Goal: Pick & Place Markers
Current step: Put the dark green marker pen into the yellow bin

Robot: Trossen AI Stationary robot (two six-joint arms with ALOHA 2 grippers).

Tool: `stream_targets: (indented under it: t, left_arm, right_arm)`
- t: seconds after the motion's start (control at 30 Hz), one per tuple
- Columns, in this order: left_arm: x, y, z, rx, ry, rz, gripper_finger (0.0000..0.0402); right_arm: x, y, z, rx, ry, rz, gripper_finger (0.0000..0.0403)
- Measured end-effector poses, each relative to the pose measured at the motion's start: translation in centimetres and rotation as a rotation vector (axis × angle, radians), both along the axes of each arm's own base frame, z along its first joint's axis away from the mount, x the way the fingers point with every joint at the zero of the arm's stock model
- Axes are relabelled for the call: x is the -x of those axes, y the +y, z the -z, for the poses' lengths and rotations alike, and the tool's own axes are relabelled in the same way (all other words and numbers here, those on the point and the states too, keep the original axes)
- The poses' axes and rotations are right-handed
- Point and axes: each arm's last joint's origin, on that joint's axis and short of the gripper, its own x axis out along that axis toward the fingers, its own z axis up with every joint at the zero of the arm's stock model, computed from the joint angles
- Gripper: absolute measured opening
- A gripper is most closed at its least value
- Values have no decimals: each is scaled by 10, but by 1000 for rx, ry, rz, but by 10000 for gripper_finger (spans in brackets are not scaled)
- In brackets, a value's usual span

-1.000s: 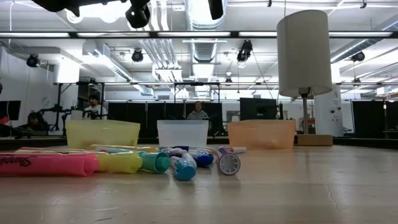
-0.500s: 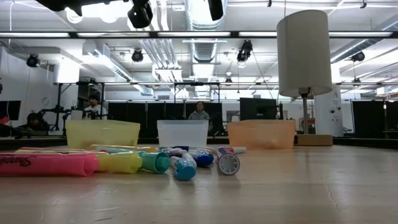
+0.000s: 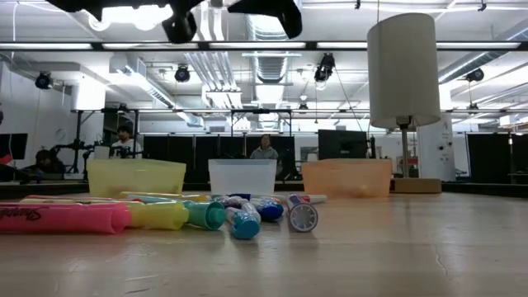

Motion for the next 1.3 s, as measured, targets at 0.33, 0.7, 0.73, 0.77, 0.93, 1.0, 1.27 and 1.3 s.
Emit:
stream_targets:
  t: [0.33,0.7,0.73,0.77,0.93,1.0,1.27,1.3]
  left_arm:
    - [36,7,28,-49,425,-360,62]
    - [60,24,56,-162,788,-865,62]
    - [60,27,59,-169,816,-889,62]
    - [60,31,61,-166,842,-911,62]
    - [58,52,74,-97,949,-941,62]
    - [56,60,79,-54,982,-927,62]
    - [53,89,101,86,1124,-836,62]
    - [53,92,104,84,1145,-839,62]
  right_arm:
    - [7,5,14,-7,156,-1,149]
    - [7,7,14,12,157,-13,135]
    - [7,8,14,12,157,-15,134]
    - [7,9,14,13,157,-18,134]
    - [8,14,14,14,157,-30,132]
    - [8,14,15,15,158,-32,134]
    - [9,16,18,16,168,-37,127]
    - [9,16,19,17,169,-37,126]
